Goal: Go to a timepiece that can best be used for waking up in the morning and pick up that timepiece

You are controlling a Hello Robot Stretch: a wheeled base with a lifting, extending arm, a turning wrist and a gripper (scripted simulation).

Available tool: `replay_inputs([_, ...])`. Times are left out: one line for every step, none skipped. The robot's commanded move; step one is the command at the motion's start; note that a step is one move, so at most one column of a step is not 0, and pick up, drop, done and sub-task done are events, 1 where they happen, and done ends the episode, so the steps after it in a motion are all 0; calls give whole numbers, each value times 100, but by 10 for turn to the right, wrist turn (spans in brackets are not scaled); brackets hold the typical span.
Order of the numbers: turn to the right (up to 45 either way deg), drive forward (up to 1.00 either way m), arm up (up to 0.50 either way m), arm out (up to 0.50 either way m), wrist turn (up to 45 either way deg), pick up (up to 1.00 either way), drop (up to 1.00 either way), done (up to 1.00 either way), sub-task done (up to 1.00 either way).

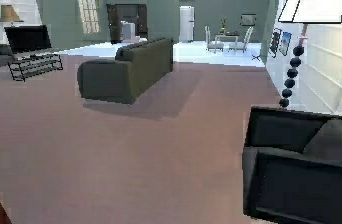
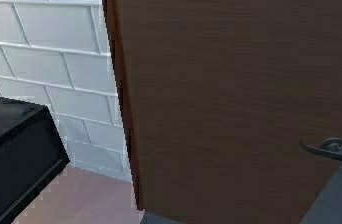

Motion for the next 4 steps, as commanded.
replay_inputs([30, 0, 0, 0, 0, 0, 0, 0, 0])
replay_inputs([0, 100, 0, 0, 0, 0, 0, 0, 0])
replay_inputs([30, 0, 0, 0, 0, 0, 0, 0, 0])
replay_inputs([0, 100, 0, 0, 0, 0, 0, 0, 0])
